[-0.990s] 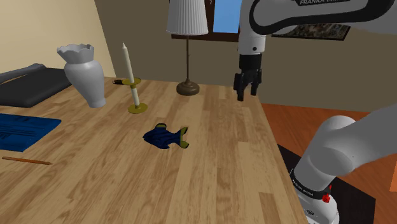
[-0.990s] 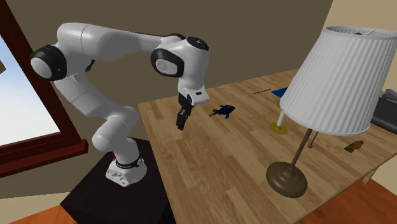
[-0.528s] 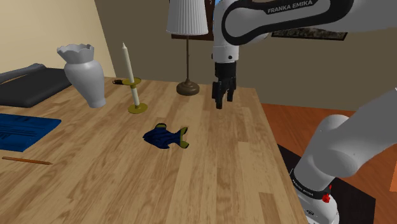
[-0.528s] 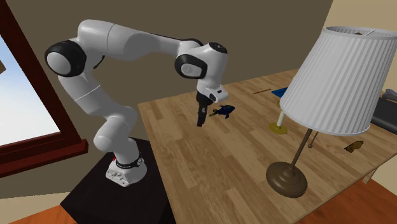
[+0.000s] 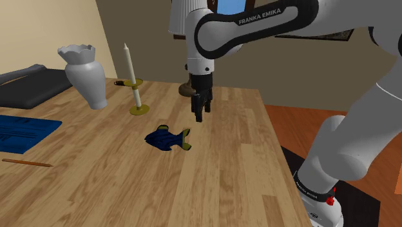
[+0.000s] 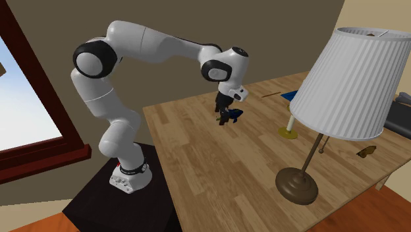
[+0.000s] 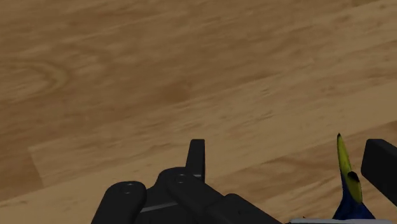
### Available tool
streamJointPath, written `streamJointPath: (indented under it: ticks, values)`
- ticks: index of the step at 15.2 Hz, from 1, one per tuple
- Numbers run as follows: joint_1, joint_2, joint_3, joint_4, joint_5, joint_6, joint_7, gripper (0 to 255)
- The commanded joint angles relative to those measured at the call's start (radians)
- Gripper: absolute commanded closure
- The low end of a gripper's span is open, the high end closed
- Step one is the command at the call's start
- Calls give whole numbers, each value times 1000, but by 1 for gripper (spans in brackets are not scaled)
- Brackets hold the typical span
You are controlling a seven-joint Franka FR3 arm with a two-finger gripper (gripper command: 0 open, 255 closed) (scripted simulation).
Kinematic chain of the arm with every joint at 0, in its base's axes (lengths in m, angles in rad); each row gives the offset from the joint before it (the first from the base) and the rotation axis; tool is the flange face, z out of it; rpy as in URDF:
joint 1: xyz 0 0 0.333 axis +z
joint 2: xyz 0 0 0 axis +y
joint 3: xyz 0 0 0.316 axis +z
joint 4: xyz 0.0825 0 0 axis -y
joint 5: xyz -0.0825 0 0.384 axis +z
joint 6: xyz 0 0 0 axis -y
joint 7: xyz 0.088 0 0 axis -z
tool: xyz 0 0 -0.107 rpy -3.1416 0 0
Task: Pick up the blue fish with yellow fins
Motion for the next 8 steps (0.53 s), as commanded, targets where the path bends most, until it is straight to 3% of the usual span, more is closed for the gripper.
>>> streamJointPath:
  ticks: [1,8]
  values:
    - [22,65,23,58,1,15,-19,0]
    - [96,243,99,211,-15,60,-80,0]
